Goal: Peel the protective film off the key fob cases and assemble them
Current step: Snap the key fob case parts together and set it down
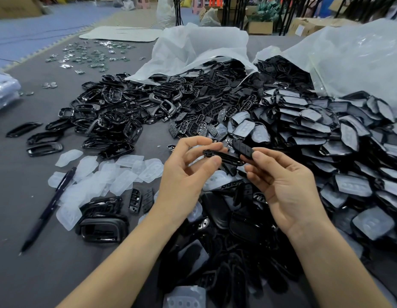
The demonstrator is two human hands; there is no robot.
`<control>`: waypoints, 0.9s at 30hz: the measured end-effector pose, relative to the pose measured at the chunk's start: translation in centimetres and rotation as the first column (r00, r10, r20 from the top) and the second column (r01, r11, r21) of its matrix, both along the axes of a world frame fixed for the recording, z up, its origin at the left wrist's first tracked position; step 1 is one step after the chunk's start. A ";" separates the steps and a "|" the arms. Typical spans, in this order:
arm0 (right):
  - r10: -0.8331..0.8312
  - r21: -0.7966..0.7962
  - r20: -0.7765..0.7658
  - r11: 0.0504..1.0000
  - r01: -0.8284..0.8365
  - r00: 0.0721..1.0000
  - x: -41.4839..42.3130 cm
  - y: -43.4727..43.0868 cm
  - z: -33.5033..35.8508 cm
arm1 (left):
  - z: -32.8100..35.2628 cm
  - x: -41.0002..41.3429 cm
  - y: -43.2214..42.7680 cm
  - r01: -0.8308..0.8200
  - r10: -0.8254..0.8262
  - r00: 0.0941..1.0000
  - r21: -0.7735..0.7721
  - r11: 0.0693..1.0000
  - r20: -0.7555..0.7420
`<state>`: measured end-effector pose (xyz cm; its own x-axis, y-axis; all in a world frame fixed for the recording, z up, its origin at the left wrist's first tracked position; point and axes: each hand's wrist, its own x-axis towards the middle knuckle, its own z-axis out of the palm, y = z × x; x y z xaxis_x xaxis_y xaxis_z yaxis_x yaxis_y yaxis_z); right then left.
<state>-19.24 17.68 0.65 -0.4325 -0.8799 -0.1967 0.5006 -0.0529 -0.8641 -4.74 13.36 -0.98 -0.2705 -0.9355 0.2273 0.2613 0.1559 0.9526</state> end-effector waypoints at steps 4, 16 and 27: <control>-0.007 0.010 -0.002 1.000 0.007 1.000 0.0 0.0 0.0 | -0.1 -0.1 0.0 -0.028 0.028 1.000 0.029 0.999 0.005; -0.017 0.005 0.009 1.000 0.017 1.000 -0.2 -0.1 0.0 | 0.3 0.0 -0.3 -0.091 0.112 0.992 0.257 0.962 -0.067; -0.022 -0.003 0.064 1.000 0.022 0.998 -0.3 -0.2 -0.1 | 0.3 0.2 -0.4 -0.085 0.123 0.987 0.303 0.949 -0.107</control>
